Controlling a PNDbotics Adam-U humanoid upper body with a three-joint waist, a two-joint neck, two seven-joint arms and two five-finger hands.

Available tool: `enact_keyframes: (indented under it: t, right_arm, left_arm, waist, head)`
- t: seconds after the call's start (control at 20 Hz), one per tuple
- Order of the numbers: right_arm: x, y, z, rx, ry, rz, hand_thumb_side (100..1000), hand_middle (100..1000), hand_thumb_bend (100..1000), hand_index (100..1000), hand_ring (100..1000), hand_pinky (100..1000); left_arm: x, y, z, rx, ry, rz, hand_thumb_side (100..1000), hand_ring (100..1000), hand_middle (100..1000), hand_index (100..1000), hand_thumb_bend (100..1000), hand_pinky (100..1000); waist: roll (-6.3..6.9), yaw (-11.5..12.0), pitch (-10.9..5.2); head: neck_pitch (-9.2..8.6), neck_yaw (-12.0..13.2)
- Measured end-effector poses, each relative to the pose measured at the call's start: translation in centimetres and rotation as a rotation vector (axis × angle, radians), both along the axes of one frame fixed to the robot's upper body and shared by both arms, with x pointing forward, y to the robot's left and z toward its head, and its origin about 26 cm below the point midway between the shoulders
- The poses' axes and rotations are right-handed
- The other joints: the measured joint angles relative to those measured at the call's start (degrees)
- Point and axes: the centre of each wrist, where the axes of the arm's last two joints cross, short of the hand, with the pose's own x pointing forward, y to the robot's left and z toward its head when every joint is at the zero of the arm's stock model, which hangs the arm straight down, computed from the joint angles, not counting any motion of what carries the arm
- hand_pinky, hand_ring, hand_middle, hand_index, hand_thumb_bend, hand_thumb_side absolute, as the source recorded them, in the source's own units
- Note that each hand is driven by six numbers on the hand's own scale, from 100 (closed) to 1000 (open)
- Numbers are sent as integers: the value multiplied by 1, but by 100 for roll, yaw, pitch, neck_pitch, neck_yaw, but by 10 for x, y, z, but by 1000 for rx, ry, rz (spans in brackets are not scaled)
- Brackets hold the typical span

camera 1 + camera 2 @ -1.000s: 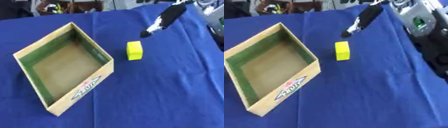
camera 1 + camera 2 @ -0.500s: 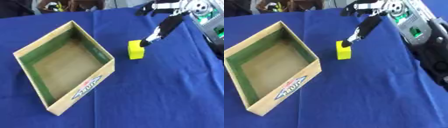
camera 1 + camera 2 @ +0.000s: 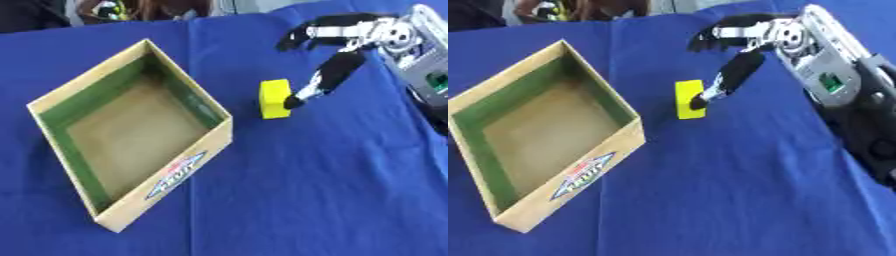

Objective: Pick up objects on the table and place them in the box.

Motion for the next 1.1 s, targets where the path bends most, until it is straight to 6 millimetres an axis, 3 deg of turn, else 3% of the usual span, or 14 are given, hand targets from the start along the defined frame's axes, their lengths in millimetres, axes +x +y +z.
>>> enact_keyframes:
  t: [0.7, 0.85, 0.95, 1.1]
  right_arm:
    - [12, 3, -21, -8, 13, -42, 450, 851, 667, 907, 921, 872]
    - [16, 3, -27, -19, 15, -52, 402, 832, 681, 891, 910, 865]
    - [18, 2, -30, -30, 11, -61, 446, 821, 626, 885, 904, 861]
    - [20, 3, -34, -50, -9, -73, 446, 821, 626, 885, 904, 861]
  left_arm:
    - [0, -2, 1, -13, -2, -12, 1000, 810, 824, 951, 100, 739]
    - [0, -2, 1, -13, -2, -12, 1000, 808, 815, 949, 100, 738]
    - [0, -2, 1, -13, -1, -13, 1000, 807, 811, 947, 100, 738]
    - [0, -2, 1, -14, -1, -12, 1000, 807, 811, 947, 100, 738]
  waist:
    - [10, 40, 57]
    - [10, 48, 66]
    - [13, 56, 74]
    - [14, 60, 92]
  head:
    - [2, 34]
    - [1, 34]
    - [-3, 34]
    - [-43, 34]
